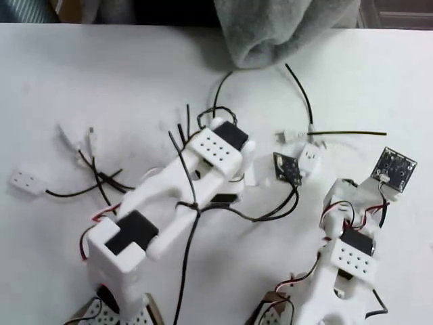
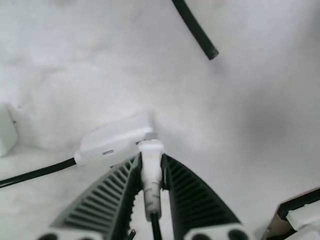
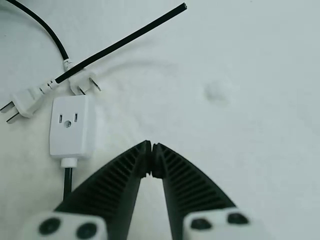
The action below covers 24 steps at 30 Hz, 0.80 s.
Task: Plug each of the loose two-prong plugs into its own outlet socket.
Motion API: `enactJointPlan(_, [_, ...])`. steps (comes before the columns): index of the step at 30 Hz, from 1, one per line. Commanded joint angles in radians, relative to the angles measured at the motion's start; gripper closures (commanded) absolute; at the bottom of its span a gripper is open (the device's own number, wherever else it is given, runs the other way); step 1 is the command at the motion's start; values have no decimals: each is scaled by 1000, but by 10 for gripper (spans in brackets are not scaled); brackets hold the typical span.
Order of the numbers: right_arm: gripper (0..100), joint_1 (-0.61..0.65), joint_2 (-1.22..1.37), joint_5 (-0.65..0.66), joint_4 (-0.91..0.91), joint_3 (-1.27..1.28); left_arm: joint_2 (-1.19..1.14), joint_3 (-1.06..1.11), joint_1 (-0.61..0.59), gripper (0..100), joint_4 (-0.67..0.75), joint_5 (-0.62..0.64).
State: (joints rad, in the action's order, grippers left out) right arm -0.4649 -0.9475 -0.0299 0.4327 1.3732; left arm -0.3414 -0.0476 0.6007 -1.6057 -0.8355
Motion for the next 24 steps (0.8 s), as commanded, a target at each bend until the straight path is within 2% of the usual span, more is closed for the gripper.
enactJointPlan(1, [974, 5, 5, -8, -22, -5, -2, -12, -35, 976, -5, 8])
enactJointPlan(12, [974, 5, 5, -8, -22, -5, 73, 8, -38, 976, 3, 12])
enactJointPlan(24, [974, 5, 5, -8, -22, -5, 76, 8, -91, 976, 6, 5])
